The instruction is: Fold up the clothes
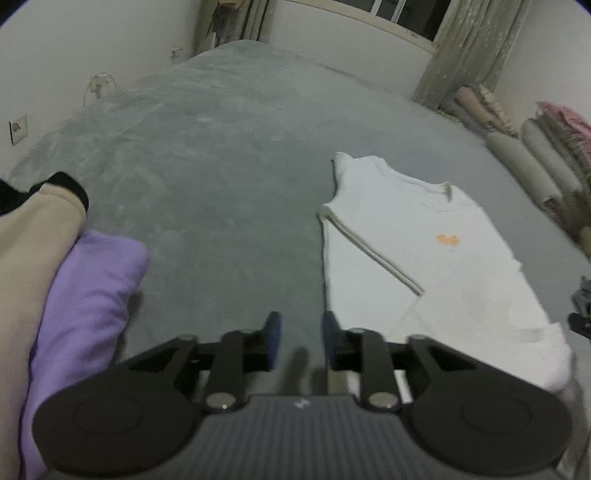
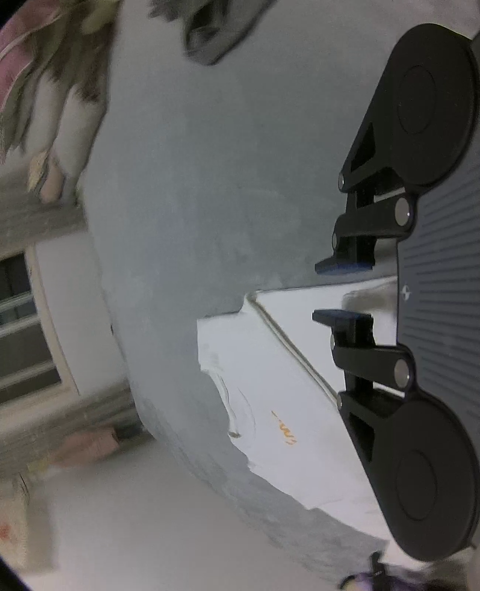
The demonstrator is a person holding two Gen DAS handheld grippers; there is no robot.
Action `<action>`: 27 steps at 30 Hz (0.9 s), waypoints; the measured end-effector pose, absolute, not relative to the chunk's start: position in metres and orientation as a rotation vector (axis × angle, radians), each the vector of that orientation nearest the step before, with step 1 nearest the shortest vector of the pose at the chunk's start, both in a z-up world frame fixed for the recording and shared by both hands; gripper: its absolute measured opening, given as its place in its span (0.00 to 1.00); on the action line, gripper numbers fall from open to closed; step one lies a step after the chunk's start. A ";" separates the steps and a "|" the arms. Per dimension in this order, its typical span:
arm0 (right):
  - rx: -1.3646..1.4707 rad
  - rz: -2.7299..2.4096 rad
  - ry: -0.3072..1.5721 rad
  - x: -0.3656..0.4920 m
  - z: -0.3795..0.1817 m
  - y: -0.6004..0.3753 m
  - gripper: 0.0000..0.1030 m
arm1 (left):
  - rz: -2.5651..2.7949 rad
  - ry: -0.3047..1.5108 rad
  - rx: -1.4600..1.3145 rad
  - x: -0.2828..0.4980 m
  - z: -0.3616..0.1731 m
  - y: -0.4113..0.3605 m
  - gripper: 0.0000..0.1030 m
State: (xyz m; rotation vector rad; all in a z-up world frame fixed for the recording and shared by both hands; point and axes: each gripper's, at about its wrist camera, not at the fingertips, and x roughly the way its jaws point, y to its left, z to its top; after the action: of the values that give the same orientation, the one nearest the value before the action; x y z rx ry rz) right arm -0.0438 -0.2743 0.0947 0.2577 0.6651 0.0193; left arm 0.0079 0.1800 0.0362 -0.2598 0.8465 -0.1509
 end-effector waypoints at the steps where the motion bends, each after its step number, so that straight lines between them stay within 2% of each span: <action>1: 0.237 0.032 0.662 -0.045 0.096 -0.276 0.26 | -0.164 0.838 -0.258 0.005 0.038 0.179 0.37; 3: 0.215 0.022 0.660 -0.047 0.097 -0.281 0.27 | -0.186 0.819 -0.225 0.002 0.039 0.173 0.46; 4: 0.202 0.011 0.656 -0.047 0.098 -0.282 0.28 | -0.190 0.817 -0.206 0.002 0.039 0.169 0.47; 13: 0.180 0.115 0.651 -0.051 0.101 -0.282 0.32 | -0.193 0.782 -0.260 0.003 0.048 0.177 0.49; 27: 0.150 0.167 0.745 -0.051 0.091 -0.269 0.33 | -0.351 0.787 -0.263 -0.010 0.051 0.173 0.50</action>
State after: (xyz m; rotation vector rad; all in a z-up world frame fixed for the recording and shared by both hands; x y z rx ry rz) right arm -0.0505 -0.2691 0.0914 0.1499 0.7447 0.1672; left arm -0.0098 0.1725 0.0505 -0.2630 0.7865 -0.3514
